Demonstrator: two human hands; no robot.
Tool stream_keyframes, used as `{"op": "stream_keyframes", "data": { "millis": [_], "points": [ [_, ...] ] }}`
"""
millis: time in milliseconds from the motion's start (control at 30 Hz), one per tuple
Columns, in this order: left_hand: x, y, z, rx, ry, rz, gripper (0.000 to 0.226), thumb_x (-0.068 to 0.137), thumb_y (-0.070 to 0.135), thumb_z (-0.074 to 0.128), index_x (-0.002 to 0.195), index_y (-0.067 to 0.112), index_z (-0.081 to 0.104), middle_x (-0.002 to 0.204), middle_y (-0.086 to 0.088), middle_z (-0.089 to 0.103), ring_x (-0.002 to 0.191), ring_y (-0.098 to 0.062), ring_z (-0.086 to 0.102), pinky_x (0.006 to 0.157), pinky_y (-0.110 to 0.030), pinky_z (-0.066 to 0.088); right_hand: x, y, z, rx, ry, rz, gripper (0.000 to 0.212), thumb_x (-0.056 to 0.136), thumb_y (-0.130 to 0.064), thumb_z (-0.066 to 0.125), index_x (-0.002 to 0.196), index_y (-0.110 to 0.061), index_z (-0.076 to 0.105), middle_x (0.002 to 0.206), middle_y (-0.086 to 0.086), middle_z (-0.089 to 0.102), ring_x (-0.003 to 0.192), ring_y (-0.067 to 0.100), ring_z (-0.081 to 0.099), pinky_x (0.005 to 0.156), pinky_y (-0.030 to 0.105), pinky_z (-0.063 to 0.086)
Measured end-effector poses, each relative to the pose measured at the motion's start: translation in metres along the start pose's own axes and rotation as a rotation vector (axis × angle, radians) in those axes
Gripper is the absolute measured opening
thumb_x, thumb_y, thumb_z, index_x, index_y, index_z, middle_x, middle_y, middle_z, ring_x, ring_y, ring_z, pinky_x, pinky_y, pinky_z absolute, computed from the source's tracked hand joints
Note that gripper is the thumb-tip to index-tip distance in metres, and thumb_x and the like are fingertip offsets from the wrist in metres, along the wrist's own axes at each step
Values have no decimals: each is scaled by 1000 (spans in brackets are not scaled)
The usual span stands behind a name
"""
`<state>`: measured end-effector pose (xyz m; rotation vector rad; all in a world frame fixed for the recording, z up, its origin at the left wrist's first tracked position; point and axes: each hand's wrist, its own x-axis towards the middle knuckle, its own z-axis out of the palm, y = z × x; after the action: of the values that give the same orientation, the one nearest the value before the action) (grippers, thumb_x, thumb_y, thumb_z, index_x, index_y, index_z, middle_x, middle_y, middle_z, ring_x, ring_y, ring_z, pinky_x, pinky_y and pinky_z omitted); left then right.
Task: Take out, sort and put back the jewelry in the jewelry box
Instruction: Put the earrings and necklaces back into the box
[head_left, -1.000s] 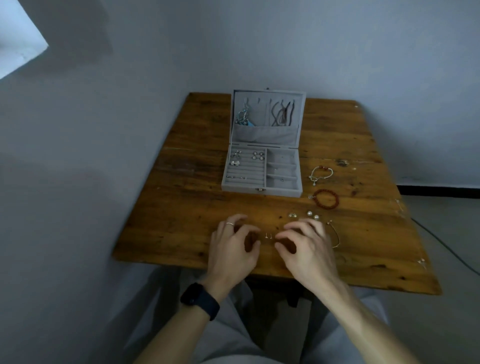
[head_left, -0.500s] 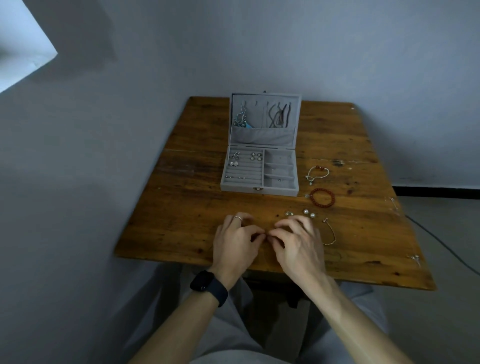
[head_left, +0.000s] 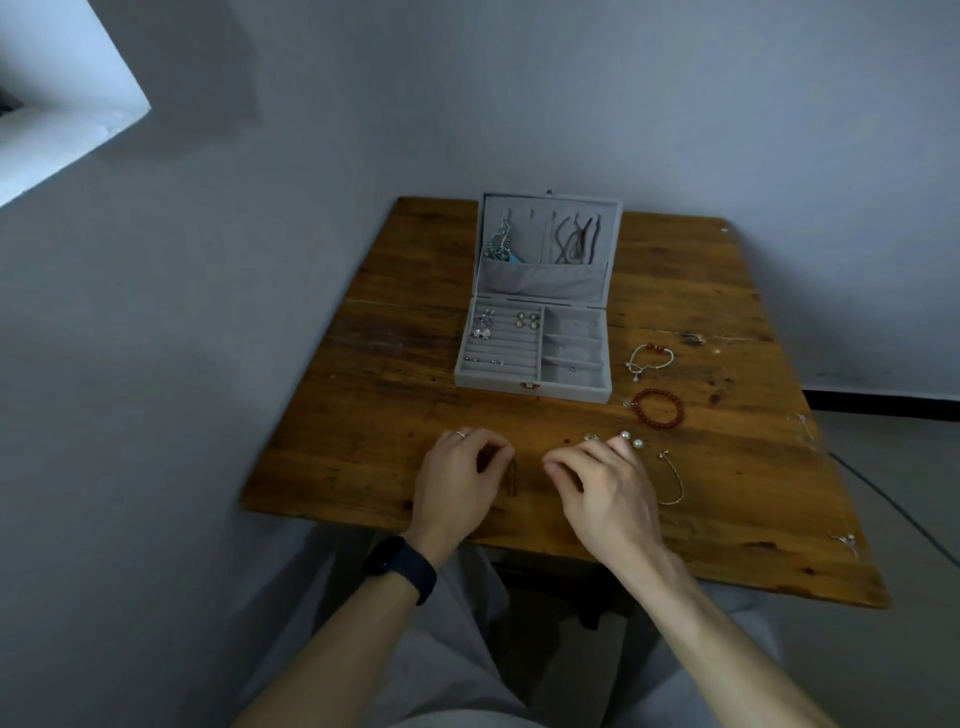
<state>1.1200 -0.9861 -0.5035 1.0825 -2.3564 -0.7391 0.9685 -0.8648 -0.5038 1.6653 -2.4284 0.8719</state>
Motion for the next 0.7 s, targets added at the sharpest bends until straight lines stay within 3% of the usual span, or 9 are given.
{"op": "stream_keyframes", "data": {
  "millis": [267,333,433,567,700],
  "points": [
    [26,-43,-24,-116,195,-248,15,100,35,59,103,26,70,100,8,65,100,-11,53,77,-25,41,85,7,-3,98,2,46,16,92,-29,70,105,-22,76,101,-3,73,88,16,53,72,31,42],
    [25,-43,-23,-102,214,-255,15,100,35,58,102,26,70,99,9,63,98,-10,52,74,-24,40,106,11,3,123,-31,95,15,94,-30,68,104,-23,76,100,-3,72,89,18,57,73,30,40],
    [25,-42,-22,-89,228,-255,15,100,34,58,103,27,71,97,12,60,95,-7,49,70,-20,37,129,11,11,152,-123,139,15,94,-31,66,104,-26,76,102,-5,73,94,20,63,82,33,50],
    [26,-43,-21,-94,242,-254,15,100,33,58,104,28,71,96,15,58,95,-6,49,75,-22,40,145,8,17,113,-219,137,15,95,-28,66,104,-23,77,106,-3,75,98,18,67,95,37,51],
    [29,-43,-20,-90,245,-255,16,100,34,59,106,28,71,99,13,61,95,-5,49,75,-22,40,154,6,21,35,-290,180,15,95,-30,64,104,-27,76,109,-3,74,103,21,67,93,38,55]
  ]
}}
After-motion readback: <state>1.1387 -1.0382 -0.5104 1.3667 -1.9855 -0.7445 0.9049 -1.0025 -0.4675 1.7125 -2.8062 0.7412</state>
